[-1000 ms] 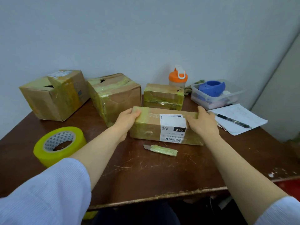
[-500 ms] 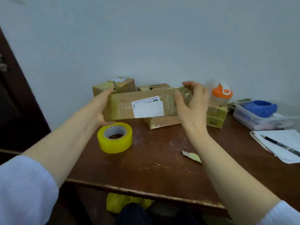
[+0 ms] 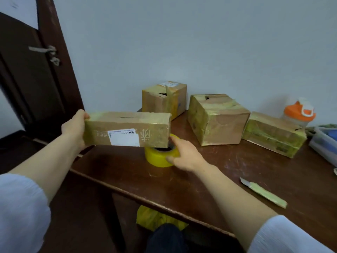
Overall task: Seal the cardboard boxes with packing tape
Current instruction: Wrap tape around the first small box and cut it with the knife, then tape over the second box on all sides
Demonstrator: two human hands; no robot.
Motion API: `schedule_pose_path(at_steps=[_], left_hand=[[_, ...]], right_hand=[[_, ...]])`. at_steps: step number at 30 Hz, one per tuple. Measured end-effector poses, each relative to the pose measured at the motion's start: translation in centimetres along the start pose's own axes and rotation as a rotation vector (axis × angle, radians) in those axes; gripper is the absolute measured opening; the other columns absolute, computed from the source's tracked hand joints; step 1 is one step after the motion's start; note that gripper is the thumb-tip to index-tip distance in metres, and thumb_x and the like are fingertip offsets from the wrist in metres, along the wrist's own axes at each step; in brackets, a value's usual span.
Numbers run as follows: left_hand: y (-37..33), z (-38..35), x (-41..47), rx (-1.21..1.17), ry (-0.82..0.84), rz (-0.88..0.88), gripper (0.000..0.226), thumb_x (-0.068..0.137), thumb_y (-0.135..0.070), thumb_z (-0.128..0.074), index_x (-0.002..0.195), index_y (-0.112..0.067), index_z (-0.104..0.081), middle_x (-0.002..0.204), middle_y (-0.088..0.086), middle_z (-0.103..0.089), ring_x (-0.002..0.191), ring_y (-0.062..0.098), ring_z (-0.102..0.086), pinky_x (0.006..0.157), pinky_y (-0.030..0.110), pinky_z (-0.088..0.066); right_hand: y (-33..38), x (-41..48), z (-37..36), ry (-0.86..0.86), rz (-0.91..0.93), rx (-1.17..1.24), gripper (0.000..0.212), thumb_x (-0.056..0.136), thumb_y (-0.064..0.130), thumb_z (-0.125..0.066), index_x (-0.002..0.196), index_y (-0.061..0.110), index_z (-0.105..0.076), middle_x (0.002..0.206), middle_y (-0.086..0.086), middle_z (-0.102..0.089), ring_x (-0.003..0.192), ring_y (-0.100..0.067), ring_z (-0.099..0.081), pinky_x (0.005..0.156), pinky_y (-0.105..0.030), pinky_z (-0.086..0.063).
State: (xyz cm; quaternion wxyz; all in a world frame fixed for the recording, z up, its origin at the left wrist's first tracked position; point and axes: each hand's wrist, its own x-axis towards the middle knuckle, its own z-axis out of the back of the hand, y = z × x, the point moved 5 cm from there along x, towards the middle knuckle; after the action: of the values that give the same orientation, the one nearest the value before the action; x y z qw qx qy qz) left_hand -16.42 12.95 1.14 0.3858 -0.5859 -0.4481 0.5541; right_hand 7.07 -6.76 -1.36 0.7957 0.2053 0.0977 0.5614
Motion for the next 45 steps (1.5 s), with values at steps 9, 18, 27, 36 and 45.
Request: schedule_pose_path(at_steps=[9, 18, 27, 36, 45], left_hand=[[2.4, -1.9, 2.8, 0.055, 0.129, 0.062, 0.047, 0.073, -0.033, -0.062, 0.115, -0.015, -0.052, 0.111, 0.01, -0.056, 0.087, 0.028, -0.06, 0.06, 0.041, -0.051], [3.7, -10.7, -1.1, 0.917, 0.155, -0.275, 0.101, 0.069, -0.086, -0.041, 0.15, -0.033, -0.014, 0.155, 0.017, -0.006, 0.141, 0.035, -0.004, 0.112, 0.05, -0.012], [4.3, -14.3, -1.2, 0.845, 0.28, -0.246, 0.117, 0.061, -0.066, -0.074, 0.15, -0.017, -0.014, 0.153, 0.01, -0.004, 0.139, 0.033, -0.018, 0.112, 0.046, -0.026], [3.7, -15.4, 0.8, 0.73, 0.427, -0.295, 0.083, 0.08, -0.037, -0.073, 0.145, -0.01, -0.029, 0.15, 0.012, -0.025, 0.129, 0.028, -0.039, 0.108, 0.036, -0.034], [5.6, -20.3, -8.2, 1.209, 0.748, -0.783, 0.072, 0.075, -0.077, -0.048, 0.14, -0.049, -0.032, 0.157, 0.0, -0.017, 0.144, 0.026, -0.004, 0.114, 0.05, -0.008]], right_hand=[[-2.0, -1.3, 0.8, 0.024, 0.004, -0.443, 0.036, 0.072, 0.06, -0.06, 0.089, 0.028, -0.06, 0.088, 0.004, -0.049, 0.096, -0.02, -0.04, 0.079, -0.029, -0.025], [-3.0, -2.6, 1.6, 0.16, -0.209, -0.311, 0.06, 0.068, 0.079, -0.051, 0.058, 0.019, -0.052, 0.06, 0.005, -0.052, 0.061, -0.015, -0.052, 0.055, -0.028, -0.04], [-2.9, -2.3, 3.4, -0.348, -0.253, -0.1, 0.045, 0.068, 0.065, -0.048, 0.071, 0.021, -0.044, 0.082, 0.005, -0.05, 0.081, -0.017, -0.048, 0.058, -0.03, -0.036], [-3.7, -2.7, 1.1, 0.047, -0.152, 0.022, 0.081, 0.059, 0.054, -0.081, 0.121, 0.024, -0.038, 0.124, 0.002, -0.033, 0.115, -0.017, -0.041, 0.091, -0.035, -0.045], [-5.3, -4.9, 0.9, 0.069, -0.116, -0.004, 0.06, 0.068, 0.043, -0.077, 0.113, 0.024, -0.043, 0.119, 0.003, -0.031, 0.103, -0.02, -0.049, 0.085, -0.035, -0.046]])
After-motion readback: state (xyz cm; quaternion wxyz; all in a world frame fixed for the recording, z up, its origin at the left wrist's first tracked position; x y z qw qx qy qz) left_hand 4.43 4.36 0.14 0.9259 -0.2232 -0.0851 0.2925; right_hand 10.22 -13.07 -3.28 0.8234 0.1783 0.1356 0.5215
